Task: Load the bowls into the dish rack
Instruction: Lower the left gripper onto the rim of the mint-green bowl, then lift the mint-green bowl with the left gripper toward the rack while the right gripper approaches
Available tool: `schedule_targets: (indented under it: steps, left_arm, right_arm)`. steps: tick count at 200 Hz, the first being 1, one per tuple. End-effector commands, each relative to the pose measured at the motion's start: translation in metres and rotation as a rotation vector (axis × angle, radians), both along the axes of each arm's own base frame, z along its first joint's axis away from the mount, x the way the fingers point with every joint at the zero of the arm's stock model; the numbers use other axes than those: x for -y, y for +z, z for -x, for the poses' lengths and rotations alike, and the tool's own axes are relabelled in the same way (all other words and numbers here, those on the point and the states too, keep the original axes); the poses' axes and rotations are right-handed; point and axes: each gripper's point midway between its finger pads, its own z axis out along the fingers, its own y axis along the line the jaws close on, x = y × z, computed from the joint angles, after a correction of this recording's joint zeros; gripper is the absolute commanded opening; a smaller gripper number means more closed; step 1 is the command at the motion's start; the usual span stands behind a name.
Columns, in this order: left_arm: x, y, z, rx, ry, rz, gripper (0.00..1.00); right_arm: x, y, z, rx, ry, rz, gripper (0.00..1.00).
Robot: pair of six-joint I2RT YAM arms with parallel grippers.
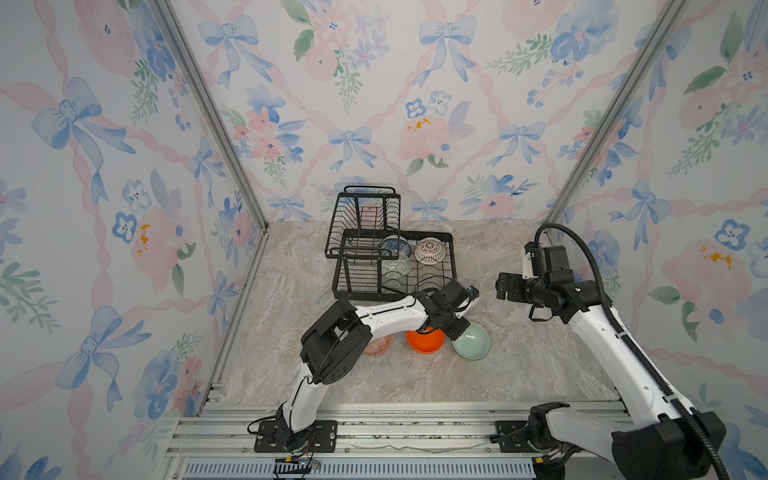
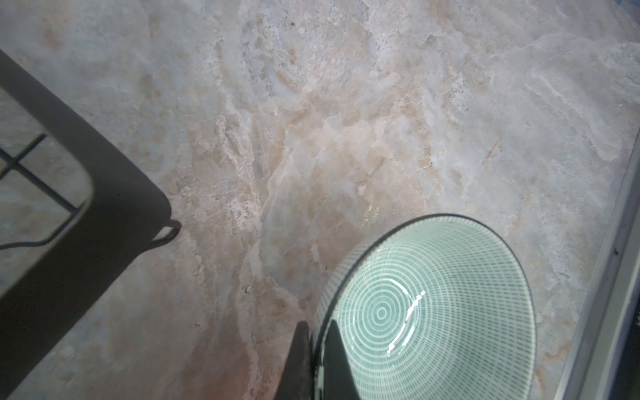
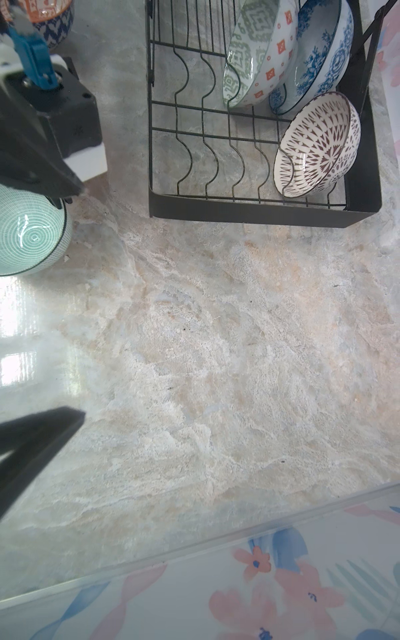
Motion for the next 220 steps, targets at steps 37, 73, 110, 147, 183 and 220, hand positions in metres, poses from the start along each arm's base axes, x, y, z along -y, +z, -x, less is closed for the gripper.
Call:
schedule_targets:
  steps: [37,73,110,147,183,220]
  left_arm:
    - [0.010,0.083,-0.009,0.107,0.004,0.146,0.00]
    - [0.004,0.105,-0.018,0.145,0.048,0.159,0.00]
    - [-0.006,0.151,-0.028,0.231,0.090,0.189,0.00]
    - [-0.024,0.193,-0.042,0.329,0.153,0.203,0.00]
    - [-0.044,0.226,-0.056,0.406,0.209,0.224,0.00]
    - [-0.069,0.256,-0.075,0.491,0.308,0.228,0.00]
  right_arm:
    - [0.004,0.016,0.009,0.020,0.008,-0.006,0.97]
    - [0.003,0.023,0.012,0.032,0.017,-0.020,0.97]
    - [-0.010,0.049,0.018,0.084,0.062,-0.094,0.97]
    - [-0.021,0.088,0.026,0.162,0.106,-0.164,0.97]
    - [-0.039,0.111,0.029,0.202,0.163,-0.263,0.97]
    - [-0.056,0.121,0.024,0.217,0.198,-0.303,0.97]
